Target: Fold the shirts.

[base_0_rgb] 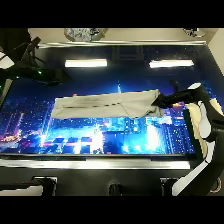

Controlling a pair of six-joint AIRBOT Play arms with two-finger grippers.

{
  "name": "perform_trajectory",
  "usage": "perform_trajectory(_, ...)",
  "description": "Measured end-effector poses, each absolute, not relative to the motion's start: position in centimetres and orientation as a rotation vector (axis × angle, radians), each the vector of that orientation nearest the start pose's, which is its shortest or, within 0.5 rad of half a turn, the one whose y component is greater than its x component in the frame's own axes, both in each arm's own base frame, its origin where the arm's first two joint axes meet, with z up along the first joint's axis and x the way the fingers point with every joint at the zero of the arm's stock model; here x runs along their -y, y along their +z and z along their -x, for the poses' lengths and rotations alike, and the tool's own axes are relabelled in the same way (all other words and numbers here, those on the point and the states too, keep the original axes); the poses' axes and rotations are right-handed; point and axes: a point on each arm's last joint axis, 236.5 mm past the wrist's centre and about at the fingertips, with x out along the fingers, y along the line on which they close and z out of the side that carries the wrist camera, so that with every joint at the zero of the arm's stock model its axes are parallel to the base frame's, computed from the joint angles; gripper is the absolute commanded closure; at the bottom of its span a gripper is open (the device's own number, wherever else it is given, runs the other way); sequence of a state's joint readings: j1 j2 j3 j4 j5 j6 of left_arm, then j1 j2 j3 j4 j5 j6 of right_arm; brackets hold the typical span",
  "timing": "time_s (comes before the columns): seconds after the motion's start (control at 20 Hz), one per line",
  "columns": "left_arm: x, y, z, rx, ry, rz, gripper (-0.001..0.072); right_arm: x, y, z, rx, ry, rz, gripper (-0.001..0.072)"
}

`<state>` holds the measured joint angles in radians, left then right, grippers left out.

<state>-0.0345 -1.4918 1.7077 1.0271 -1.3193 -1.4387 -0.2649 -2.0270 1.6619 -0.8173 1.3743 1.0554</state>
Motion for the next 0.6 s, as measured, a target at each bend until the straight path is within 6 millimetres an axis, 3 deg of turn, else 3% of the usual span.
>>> perform_trajectory(0.05, 14.3, 13.7, -45.8, -1.059, -0.511, 0.268, 0.0276, -4.1, -9.6, -48.0, -1.375, 0.596, -0.527, 0.0669)
perform_trajectory(0.1, 15.2, 13.0, -45.6, -1.074, -0.529, 0.257, 0.0532, -4.8, -8.9, -48.1, -1.366, 0.616, -0.527, 0.0669)
perform_trajectory(0.15, 16.1, 12.3, -45.3, -1.091, -0.546, 0.248, 0.0641, -5.4, -8.2, -48.0, -1.36, 0.635, -0.515, 0.0669)
perform_trajectory(0.3, 19.5, 8.2, -44.1, -1.175, -0.597, 0.226, 0.0661, -6.9, -3.8, -47.8, -1.299, 0.691, -0.457, 0.067)
perform_trajectory(0.45, 25.2, 3.1, -42.5, -1.267, -0.67, 0.28, 0.068, -8.1, 1.7, -46.7, -1.243, 0.72, -0.36, 0.067)
perform_trajectory(0.6, 31.0, -0.8, -40.4, -1.351, -0.736, 0.368, 0.0681, -9.0, 6.3, -44.3, -1.231, 0.719, -0.236, 0.067)
